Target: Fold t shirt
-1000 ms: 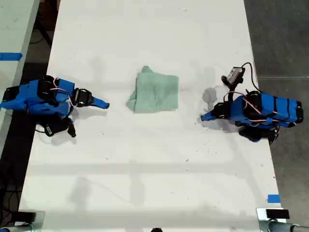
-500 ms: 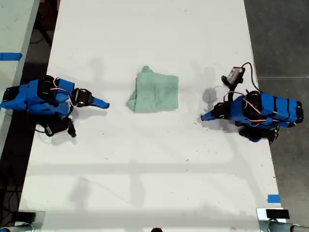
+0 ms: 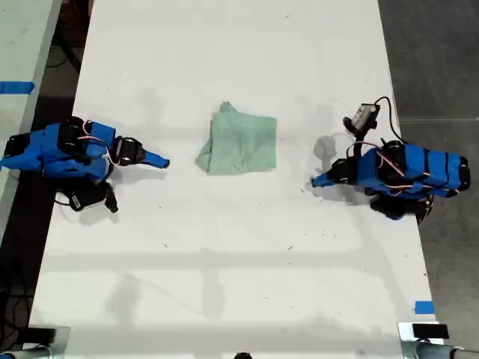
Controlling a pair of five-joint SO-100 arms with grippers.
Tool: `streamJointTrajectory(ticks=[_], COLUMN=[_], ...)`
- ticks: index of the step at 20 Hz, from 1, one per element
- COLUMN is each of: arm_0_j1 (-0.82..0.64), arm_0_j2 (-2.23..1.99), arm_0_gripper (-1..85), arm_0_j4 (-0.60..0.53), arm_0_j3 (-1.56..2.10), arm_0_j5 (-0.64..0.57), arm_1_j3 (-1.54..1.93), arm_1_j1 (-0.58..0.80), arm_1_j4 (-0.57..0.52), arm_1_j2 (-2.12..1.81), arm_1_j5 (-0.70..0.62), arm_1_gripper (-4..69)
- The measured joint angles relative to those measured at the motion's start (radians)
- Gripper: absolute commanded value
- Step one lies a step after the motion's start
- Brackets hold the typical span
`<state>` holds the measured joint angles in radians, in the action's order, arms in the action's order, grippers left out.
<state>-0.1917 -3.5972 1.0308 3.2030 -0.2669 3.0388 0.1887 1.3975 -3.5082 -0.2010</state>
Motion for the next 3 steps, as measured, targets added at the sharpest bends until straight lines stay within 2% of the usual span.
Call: streamJointTrajectory(ticks=[3], arm_0_j1=[0.0], arm_0_j2=[0.0], arm_0_gripper=[4.8], arm_0_j4=[0.0], arm_0_j3=[0.0], arm_0_j5=[0.0], arm_1_j3=[0.0], arm_1_j1=[0.0], arm_1_j4=[0.0], arm_1_j2=[0.0], arm_1_j5=[0.0], arm_1_gripper=[10.3])
